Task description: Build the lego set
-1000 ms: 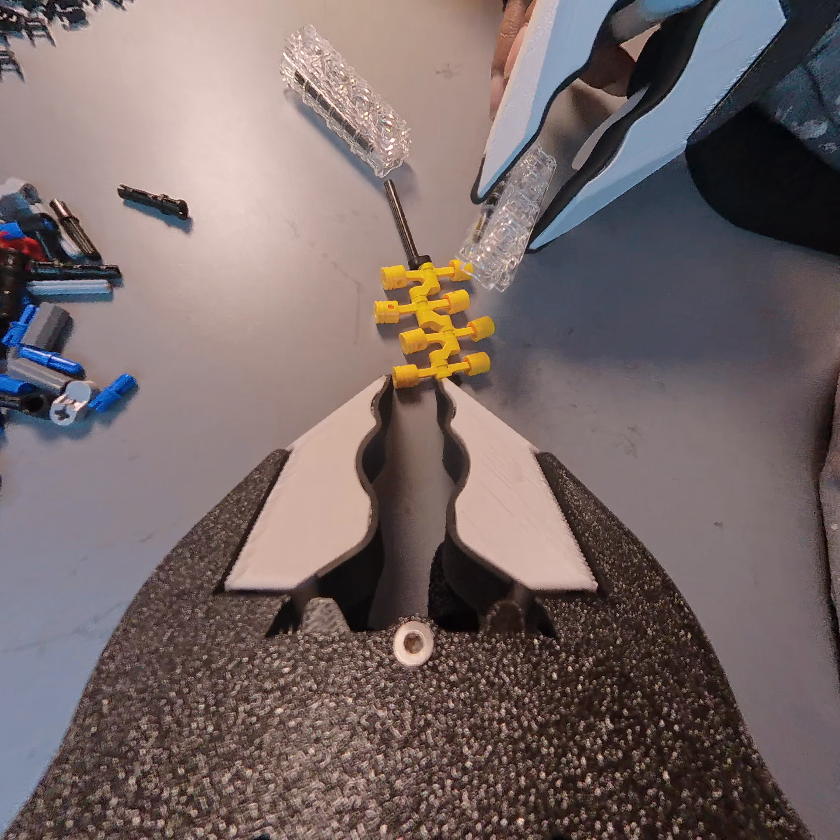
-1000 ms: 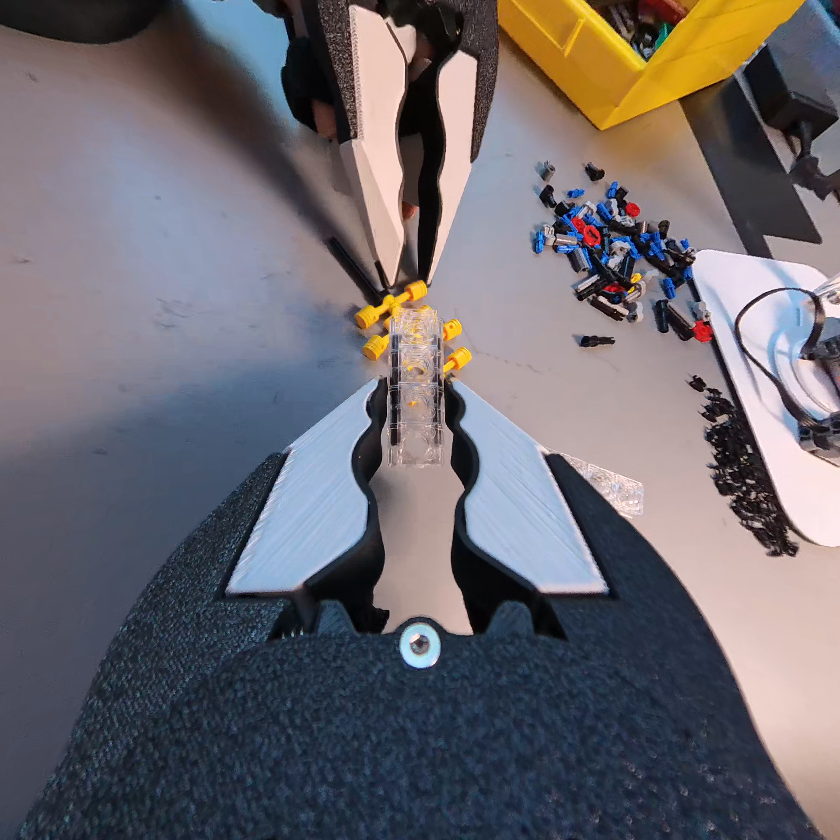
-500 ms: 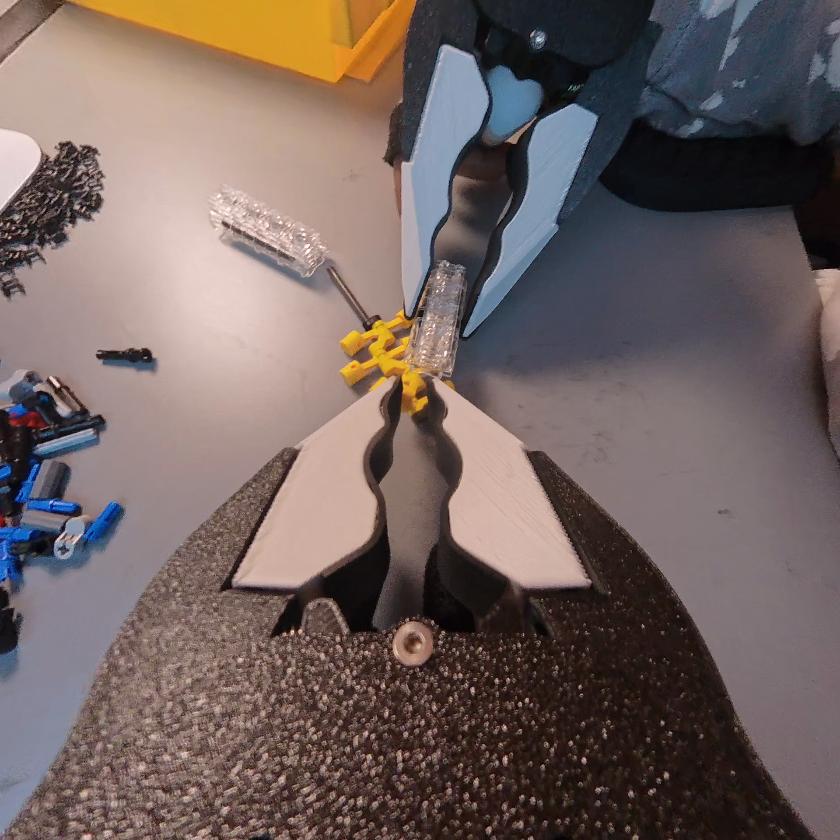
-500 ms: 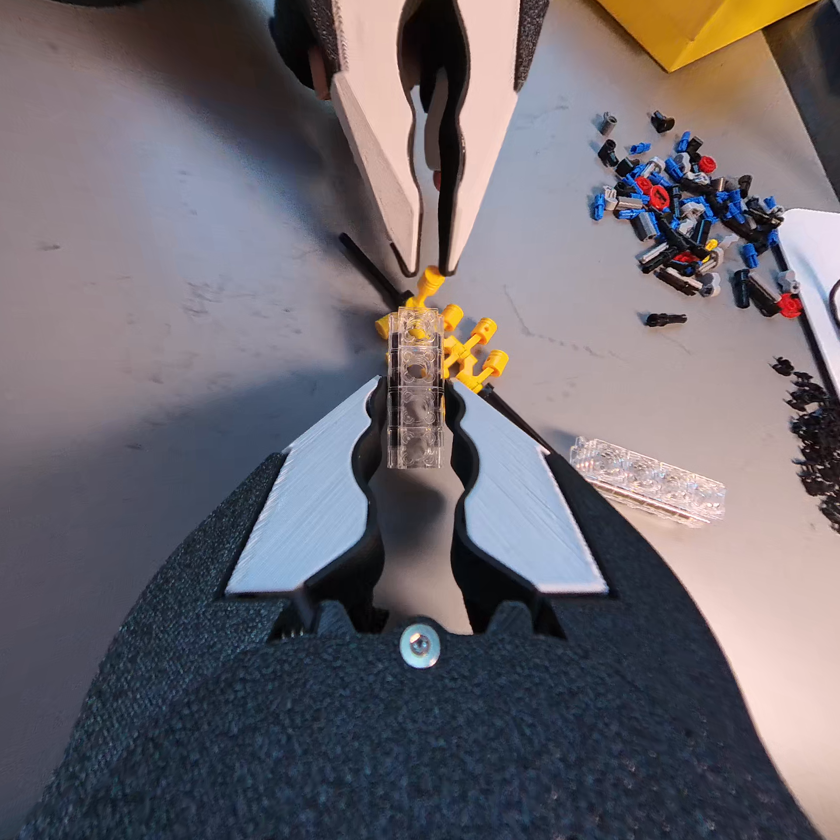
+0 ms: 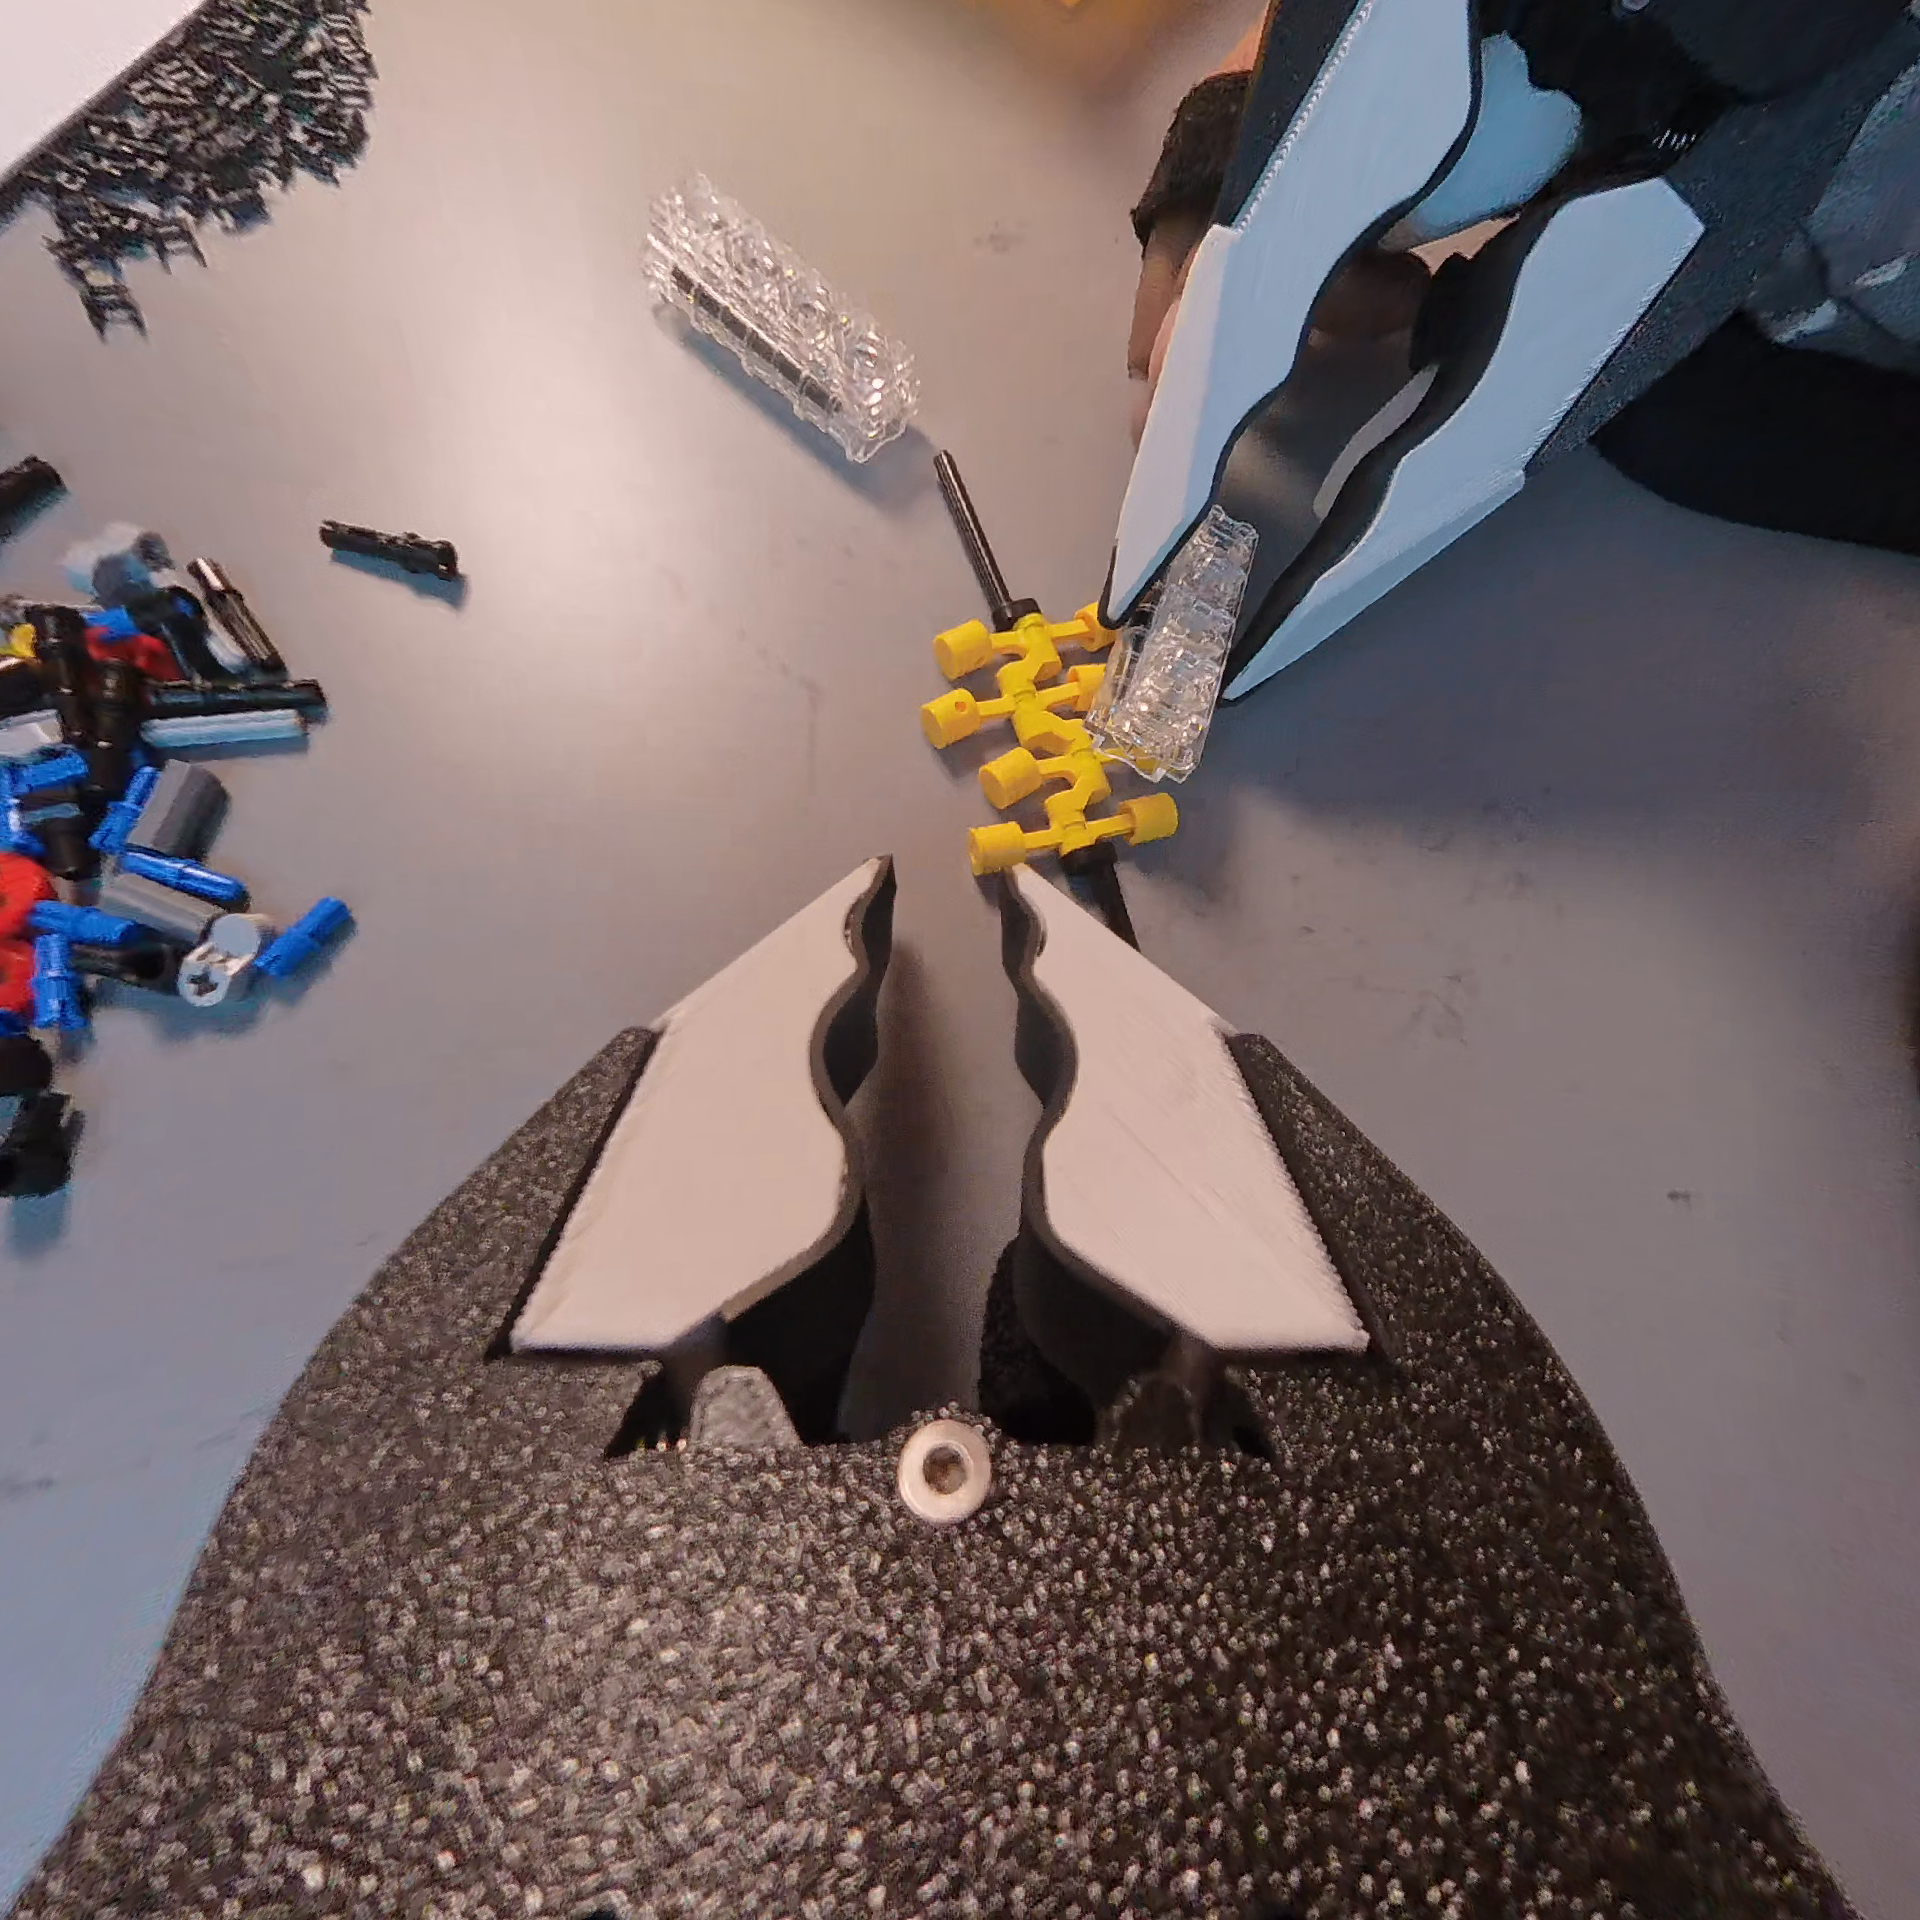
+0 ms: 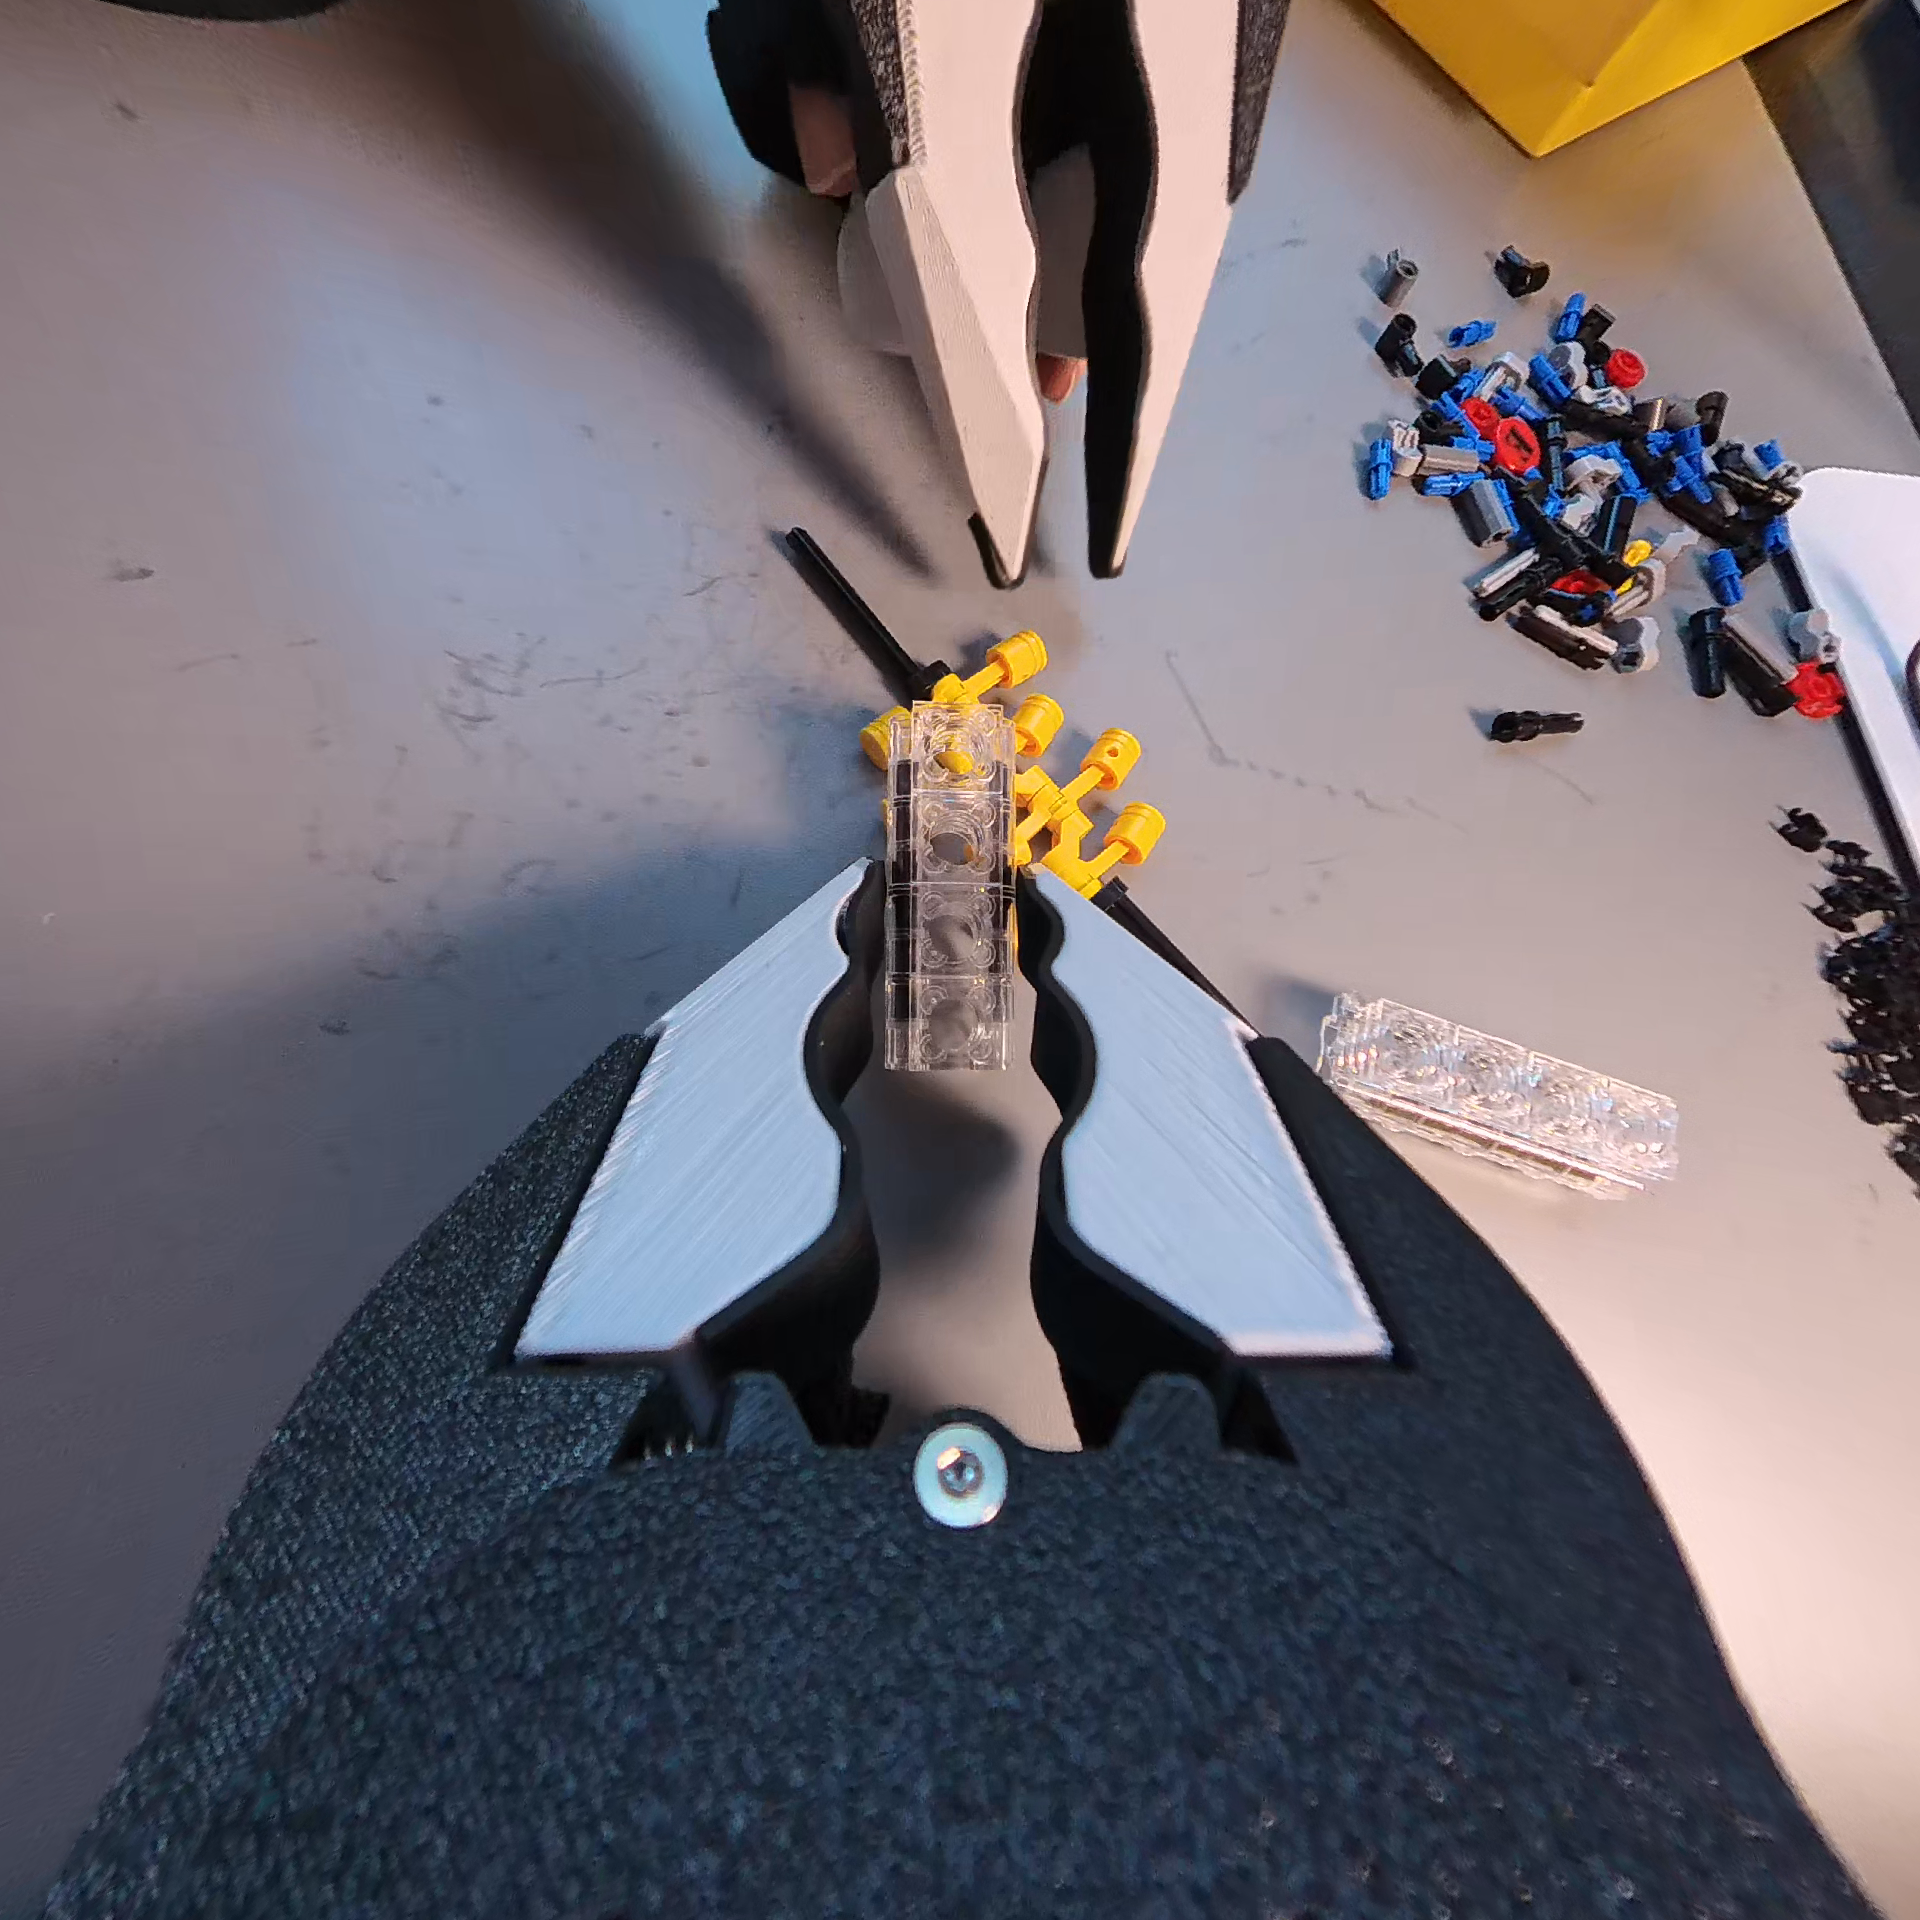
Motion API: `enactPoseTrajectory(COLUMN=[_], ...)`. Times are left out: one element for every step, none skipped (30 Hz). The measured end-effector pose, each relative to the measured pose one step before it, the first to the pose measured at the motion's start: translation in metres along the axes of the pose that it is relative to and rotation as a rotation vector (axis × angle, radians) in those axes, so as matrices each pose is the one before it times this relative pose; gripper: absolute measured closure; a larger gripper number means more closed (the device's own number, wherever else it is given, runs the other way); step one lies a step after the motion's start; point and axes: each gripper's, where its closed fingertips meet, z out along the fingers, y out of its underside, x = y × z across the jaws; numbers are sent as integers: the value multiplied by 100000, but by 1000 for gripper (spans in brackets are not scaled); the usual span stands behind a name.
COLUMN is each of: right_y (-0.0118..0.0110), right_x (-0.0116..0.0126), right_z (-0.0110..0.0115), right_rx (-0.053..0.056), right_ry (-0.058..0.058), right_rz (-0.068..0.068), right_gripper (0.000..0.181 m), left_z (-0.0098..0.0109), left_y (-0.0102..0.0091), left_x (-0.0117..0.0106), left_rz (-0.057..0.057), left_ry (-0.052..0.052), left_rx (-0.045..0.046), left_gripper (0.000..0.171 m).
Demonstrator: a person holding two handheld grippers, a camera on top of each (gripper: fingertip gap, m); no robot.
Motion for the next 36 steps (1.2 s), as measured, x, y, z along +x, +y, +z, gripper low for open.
enactPoseTrajectory(right_y=[-9,0,4,6,7,36,30,16,10,5,4,-4,-3,-1,8,1,6,3,4,6,7,1,2,-6,-1,1,8,-6,4,-3,3,-1,-7,4,1,1], right_x=[-35,-33,-13,-26,-21,-111,-67,-6,-7,-12,-21,-5,-23,-28,-6,-1,1,10,-7,-11,4,-5,1,-1,1,-11,1,7,-2,-3,-2,-4,5,-7,4,-8], right_z=[18,23,6,15,-9,-4,-4,1,22,18,15,5,-5,-5,6,-1,6,7,-13,-8,-2,0,-1,7,0,-6,6,8,-7,1,8,-5,2,2,0,0], right_rx=[-17,-53,-94,-61,-53,-182,-71,-49,-134,-168,-69,25,-11,25,-7,-34,-39,-42,-40,-26,2,-4,-13,-2,4,10,-2,1,13,-6,7,0,-2,15,-4,-4], right_ry=[-55,7,155,121,19,-521,-216,305,462,381,276,236,16,-105,19,90,152,215,176,28,-55,-23,5,-8,3,0,23,27,10,30,47,88,112,70,13,-32], right_rz=[-125,-181,-190,-109,31,52,122,-105,-252,-146,-6,-57,-86,17,93,59,2,-145,-164,31,96,28,-4,45,-9,-19,10,-2,0,-26,-42,-74,-114,-94,-27,47], right_gripper=[157,157,157,157,157,157,157,157,157,157,156,156,156,156,156,156,156,156,156,156,156,156,156,156,156,156,156,156,156,156,156,156,156,156,156,156], left_z=[348,415,420,256,144,131,73,-10,-119,-195,-207,-98,30,47,-25,-66,-33,-12,8,1,35,37,68,48,11,-22,-24,-21,-14,-9,-40,-104,-155,-157,-100,-3], left_y=[80,124,223,-24,-132,-95,-100,-148,-324,-473,-496,-319,-85,-6,-4,5,7,5,0,0,-6,-5,10,18,11,19,26,17,12,16,29,34,45,105,227,328], left_x=[353,288,202,175,326,261,22,-44,35,170,341,350,180,60,97,145,130,96,88,160,285,315,273,154,24,-36,59,137,105,49,-23,-151,-249,-287,-262,-158], left_rz=[227,1257,1740,1722,732,-360,-339,117,381,537,228,-466,-688,-387,-201,-288,-223,167,621,839,922,1035,1201,1353,1259,883,412,227,361,664,1108,1316,924,80,-577,-814], left_ry=[1284,357,-315,-372,1088,1271,-62,-418,-126,716,1749,1877,790,-1,383,870,739,303,-18,185,819,933,569,-95,-774,-653,213,889,630,127,-372,-1147,-1530,-1353,-962,-330], left_rx=[-1015,-1556,-2256,-718,29,-62,435,871,1751,2605,2592,1409,166,46,201,220,378,543,497,287,194,204,259,261,185,74,21,25,64,57,-73,-92,18,-246,-895,-1404], left_gripper=[152,152,151,155,157,158,158,159,161,161,165,166,165,165,165,165,165,165,165,165,165,164,164,164,164,164,162,160,159,158,157,156,156,155,154,152])
